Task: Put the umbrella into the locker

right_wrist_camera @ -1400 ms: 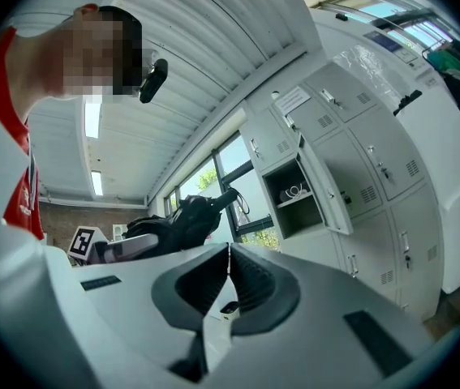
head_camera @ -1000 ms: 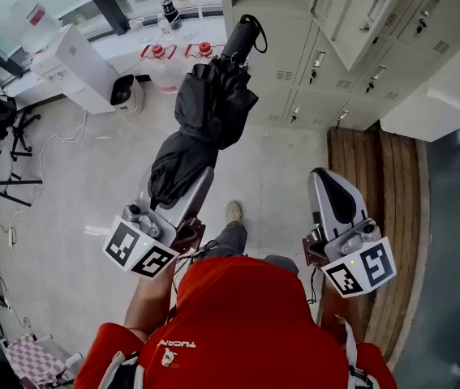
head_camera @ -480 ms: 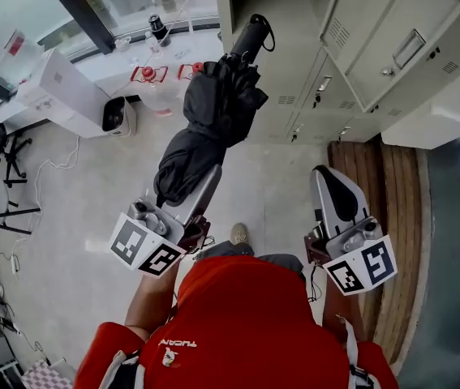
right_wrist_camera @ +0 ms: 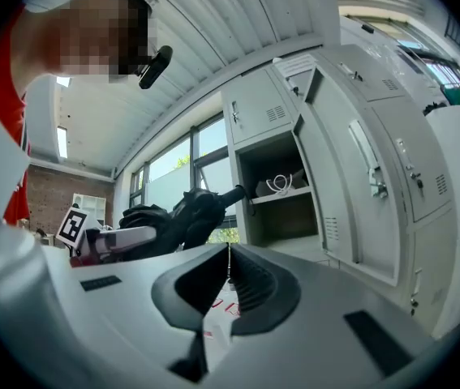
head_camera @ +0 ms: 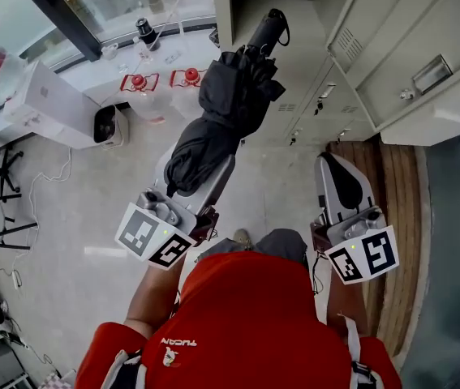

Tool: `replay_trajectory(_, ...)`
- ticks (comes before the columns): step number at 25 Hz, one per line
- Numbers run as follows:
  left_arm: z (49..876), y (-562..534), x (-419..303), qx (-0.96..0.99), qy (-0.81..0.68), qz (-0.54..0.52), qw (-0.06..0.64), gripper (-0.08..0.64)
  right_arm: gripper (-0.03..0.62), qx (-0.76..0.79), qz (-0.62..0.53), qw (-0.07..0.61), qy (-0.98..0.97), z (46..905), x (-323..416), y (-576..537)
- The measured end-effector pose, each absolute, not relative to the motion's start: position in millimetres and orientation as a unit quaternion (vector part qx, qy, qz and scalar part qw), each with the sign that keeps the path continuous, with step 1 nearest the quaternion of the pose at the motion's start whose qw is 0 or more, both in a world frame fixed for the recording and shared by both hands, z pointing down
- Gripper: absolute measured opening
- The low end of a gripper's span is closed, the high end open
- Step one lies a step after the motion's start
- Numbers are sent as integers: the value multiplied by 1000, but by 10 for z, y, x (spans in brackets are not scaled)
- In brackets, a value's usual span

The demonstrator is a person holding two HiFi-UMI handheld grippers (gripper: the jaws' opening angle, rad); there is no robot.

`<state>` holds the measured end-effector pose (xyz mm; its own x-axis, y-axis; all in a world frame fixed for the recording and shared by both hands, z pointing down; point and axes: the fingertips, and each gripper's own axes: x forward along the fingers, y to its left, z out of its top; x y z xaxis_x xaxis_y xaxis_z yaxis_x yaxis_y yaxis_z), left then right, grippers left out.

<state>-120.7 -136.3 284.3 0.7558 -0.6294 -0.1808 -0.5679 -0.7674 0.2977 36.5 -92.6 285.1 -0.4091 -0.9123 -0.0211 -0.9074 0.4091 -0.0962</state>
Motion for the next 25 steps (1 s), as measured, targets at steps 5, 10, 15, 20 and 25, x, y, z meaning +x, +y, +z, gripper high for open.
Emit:
replay_trajectory(5, 2952, -1614, -1066, 930, -318, -133, 130, 233, 3, -546, -33, 25, 837, 2883, 415, -1116)
replay_trajectory(10, 3026, -1699, -1013, 927, -324, -129, 135, 233, 3, -540, -28, 22, 841, 2919, 360, -1143)
replay_trajectory(15, 3078, -1934, -842, 921, -345, -111, 143, 233, 3, -524, -25, 20, 851, 2900, 421, -1353)
replay_trajectory(20, 3119, -2366, -535, 916, -365, -94, 138, 233, 3, -518, -16, 16, 855, 2937, 579, -1713)
replay_trajectory(25, 3144, -2741, -294, 909, -384, -86, 136, 233, 3, -495, -19, 11, 868, 2972, 638, -1948)
